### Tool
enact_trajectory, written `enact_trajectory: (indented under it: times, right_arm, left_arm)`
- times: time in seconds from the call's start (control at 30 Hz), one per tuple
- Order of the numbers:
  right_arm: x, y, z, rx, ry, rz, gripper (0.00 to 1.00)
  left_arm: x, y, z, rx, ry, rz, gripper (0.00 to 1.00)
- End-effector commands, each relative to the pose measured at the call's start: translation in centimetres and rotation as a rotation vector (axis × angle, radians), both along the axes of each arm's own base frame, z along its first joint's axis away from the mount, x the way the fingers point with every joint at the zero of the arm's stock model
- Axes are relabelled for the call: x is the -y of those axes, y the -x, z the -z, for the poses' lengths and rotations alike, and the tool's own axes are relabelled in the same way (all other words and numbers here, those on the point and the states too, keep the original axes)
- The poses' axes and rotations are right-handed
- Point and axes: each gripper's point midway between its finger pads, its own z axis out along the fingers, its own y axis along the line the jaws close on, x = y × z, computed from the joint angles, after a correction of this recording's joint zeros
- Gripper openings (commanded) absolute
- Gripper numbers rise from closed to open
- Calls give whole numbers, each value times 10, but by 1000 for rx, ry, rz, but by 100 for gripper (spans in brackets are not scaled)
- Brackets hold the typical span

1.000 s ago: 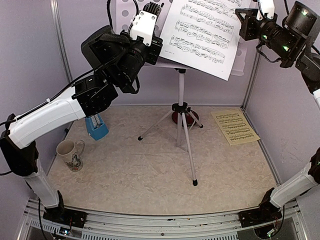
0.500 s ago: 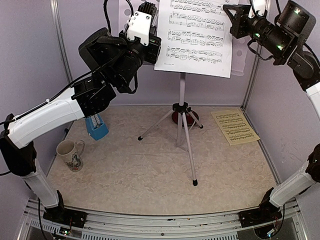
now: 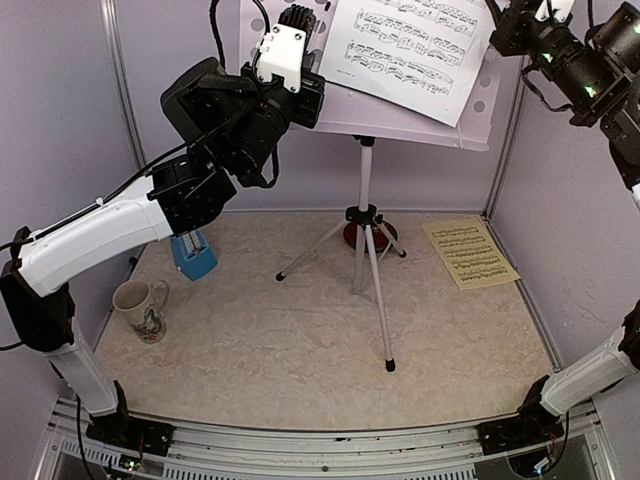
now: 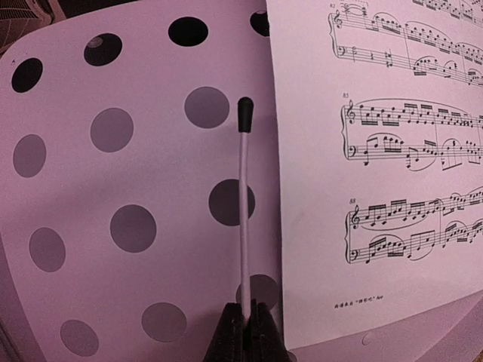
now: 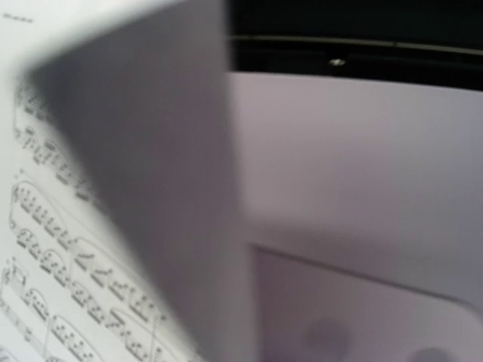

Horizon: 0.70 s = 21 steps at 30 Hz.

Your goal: Set up the instrument practice props

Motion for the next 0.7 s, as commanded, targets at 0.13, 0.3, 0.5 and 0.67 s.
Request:
enact_trajectory:
  times: [0.13, 0.3, 0.5, 0.67]
  right_arm:
    - [14, 2, -10, 17, -63, 45, 0]
    - [-4, 3, -10, 19, -48, -18, 0]
    - [-29, -3, -7, 26, -21, -86, 0]
    - [-50, -10, -4, 26, -11, -136, 0]
  left_arm:
    - [-14, 14, -36, 80, 101, 2, 0]
    - [-12, 16, -37, 88, 100, 7, 0]
    - [-10, 19, -37, 97, 96, 22, 0]
    - [-7, 21, -38, 103, 82, 33, 0]
